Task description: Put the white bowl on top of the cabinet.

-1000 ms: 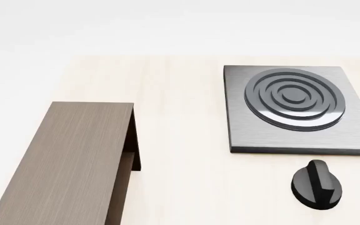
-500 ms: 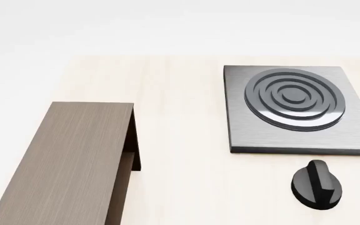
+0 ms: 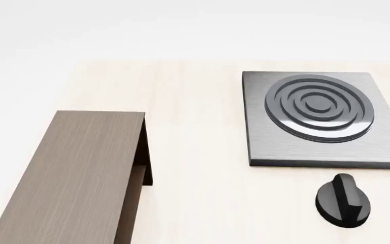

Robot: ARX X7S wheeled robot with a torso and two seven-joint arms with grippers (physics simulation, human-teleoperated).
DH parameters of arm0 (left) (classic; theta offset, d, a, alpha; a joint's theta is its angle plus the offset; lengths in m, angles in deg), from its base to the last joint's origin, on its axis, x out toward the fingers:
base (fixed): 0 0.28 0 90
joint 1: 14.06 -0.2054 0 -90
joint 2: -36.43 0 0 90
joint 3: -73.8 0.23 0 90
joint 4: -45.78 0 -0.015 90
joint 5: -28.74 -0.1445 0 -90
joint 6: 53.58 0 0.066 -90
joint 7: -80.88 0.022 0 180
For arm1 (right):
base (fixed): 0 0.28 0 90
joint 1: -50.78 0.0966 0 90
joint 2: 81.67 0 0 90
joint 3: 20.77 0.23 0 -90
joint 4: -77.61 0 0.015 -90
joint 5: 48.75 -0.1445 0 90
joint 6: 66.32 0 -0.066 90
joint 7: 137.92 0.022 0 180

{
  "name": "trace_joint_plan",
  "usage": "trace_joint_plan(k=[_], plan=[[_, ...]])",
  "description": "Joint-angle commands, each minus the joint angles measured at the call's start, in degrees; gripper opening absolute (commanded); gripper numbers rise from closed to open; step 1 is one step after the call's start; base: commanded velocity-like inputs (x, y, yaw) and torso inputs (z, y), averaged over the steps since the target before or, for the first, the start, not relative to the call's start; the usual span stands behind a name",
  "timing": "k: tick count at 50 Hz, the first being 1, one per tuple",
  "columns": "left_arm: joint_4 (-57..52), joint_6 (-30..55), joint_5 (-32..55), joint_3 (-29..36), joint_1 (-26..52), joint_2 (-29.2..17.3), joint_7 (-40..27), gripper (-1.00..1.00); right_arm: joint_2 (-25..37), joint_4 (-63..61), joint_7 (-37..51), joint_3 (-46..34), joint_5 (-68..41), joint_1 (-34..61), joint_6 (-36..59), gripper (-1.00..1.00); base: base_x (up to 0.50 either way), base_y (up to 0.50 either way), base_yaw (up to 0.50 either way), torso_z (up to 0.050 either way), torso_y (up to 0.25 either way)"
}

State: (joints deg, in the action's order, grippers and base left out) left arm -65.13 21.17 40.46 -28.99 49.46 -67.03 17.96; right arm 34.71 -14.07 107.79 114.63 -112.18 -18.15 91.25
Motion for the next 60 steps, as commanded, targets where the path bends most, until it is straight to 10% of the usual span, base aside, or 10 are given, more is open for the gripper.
trace_joint_plan(k=[1, 29, 30, 60], plan=[[-0.2, 0.2, -0.1, 0.1, -0.1, -0.1, -0.2, 1.00, -0.9, 2.2, -2.6, 0.4, 2.6, -3.6, -2.2, 1.00, 0.00, 0.00, 0.00, 0.000, 0.000], [-0.4, 0.6, -0.3, 0.3, 0.0, -0.3, -0.4, 1.00, -1.2, 9.3, -6.3, 2.0, 7.0, -8.0, -8.1, 1.00, 0.00, 0.00, 0.00, -0.002, 0.000], [-0.4, 0.6, -0.3, 0.3, -0.1, -0.3, -0.4, 1.00, -0.8, 9.4, -4.5, 1.6, 7.2, -8.0, -6.7, -1.00, 0.00, 0.00, 0.00, 0.000, 0.000], [-0.1, 0.3, -0.1, 0.4, 0.0, -0.4, -0.6, 1.00, -2.7, 4.8, 0.7, 6.9, 5.5, -9.4, -7.2, -1.00, 0.00, 0.00, 0.00, -0.002, 0.000]])
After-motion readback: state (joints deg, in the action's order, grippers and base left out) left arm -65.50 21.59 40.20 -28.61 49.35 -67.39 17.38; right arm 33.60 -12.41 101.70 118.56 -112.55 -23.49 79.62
